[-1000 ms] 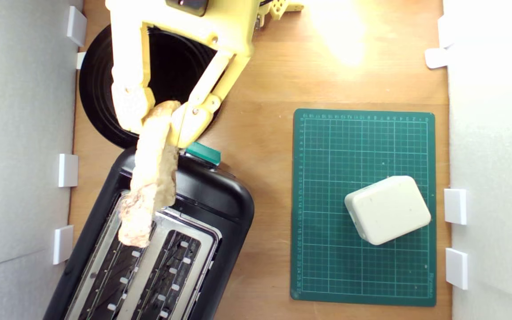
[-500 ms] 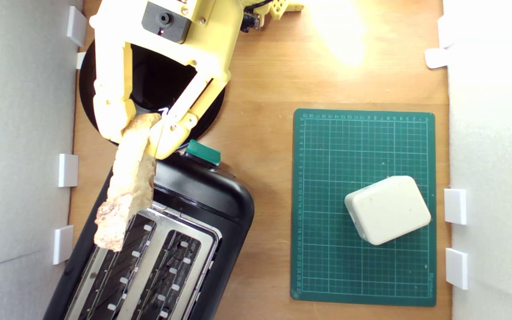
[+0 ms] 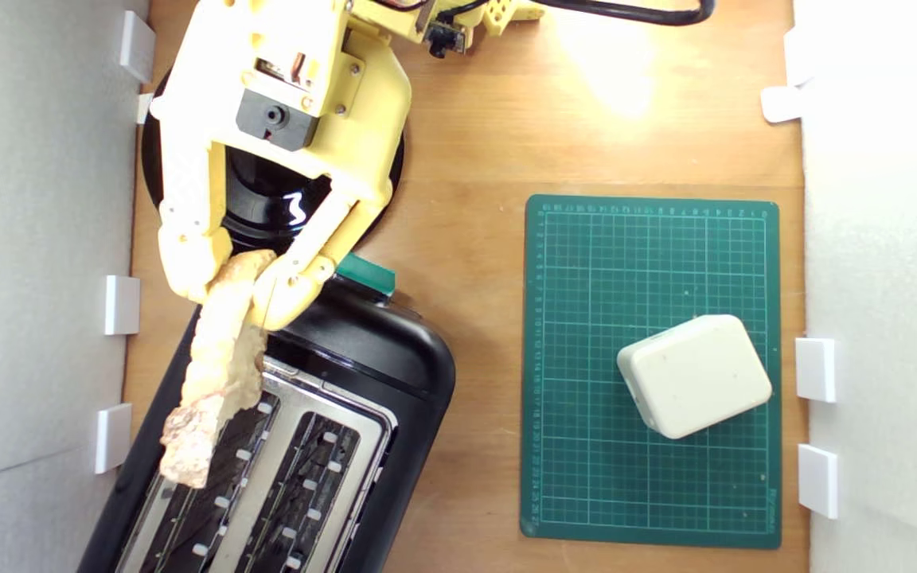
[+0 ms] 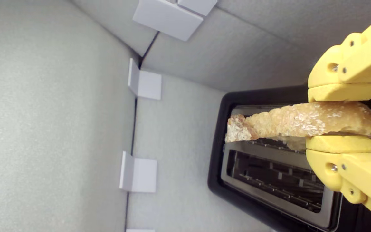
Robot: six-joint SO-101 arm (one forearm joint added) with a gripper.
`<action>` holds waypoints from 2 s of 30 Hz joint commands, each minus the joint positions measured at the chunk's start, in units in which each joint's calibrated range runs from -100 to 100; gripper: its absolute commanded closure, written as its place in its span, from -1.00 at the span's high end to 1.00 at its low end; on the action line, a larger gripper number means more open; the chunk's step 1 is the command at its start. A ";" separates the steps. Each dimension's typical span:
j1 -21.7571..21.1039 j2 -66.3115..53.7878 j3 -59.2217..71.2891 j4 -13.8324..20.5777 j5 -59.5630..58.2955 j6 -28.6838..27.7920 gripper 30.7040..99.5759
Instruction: Pick bread and place in toaster
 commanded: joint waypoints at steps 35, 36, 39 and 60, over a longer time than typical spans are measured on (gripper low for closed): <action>1.56 8.03 -2.98 1.45 -2.68 -0.27 -0.14; 1.56 8.12 -2.98 1.45 -2.77 -0.27 -0.14; 1.56 8.20 -2.98 1.09 -5.93 -0.27 -0.14; 1.56 13.27 -3.07 1.45 -6.86 -0.27 -0.14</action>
